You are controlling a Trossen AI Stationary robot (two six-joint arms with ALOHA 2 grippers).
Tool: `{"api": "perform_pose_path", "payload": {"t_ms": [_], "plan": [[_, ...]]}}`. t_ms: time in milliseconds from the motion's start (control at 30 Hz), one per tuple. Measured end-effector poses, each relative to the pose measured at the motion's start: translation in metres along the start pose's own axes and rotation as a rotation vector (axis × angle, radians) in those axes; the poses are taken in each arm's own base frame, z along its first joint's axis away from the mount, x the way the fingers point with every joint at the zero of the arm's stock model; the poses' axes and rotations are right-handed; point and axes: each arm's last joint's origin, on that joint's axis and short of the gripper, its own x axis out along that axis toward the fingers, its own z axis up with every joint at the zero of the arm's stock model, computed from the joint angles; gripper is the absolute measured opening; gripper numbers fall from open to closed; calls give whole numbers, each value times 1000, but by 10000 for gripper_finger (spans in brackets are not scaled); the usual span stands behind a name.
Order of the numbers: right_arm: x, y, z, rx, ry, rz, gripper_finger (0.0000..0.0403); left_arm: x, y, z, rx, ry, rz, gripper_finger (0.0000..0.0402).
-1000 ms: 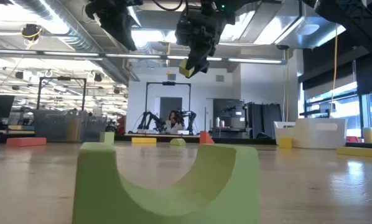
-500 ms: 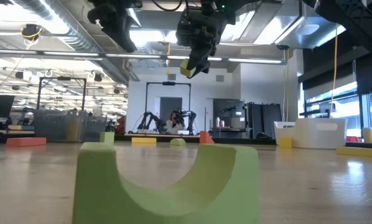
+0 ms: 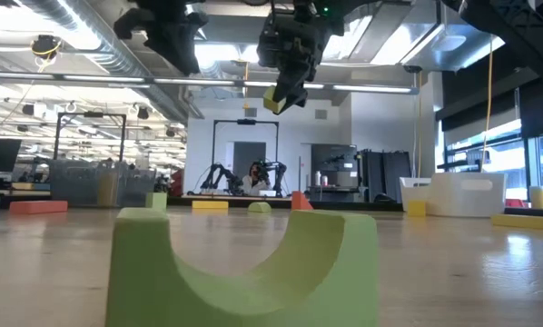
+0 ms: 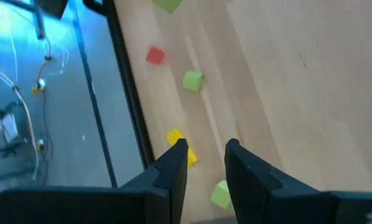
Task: Sort & place blocks by color
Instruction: Put the green block into the transparent bin
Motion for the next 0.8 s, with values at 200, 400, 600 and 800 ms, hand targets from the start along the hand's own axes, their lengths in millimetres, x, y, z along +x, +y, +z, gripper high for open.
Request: {"api": "perform_pose_path", "payload": {"t_ms": [200, 400, 600, 800], "plan": [[0, 0, 0, -23, 0, 0, 134, 0, -1, 1, 12, 2, 4, 97], [0, 0, 0, -26, -2, 7, 134, 0, -1, 1, 13, 3, 4, 125], [0, 0, 0, -26, -2, 8, 134, 0, -1, 1, 13, 3, 4, 178], [0, 1, 0, -26, -2, 9, 134, 0, 0, 1, 10, 0, 6, 199]]}}
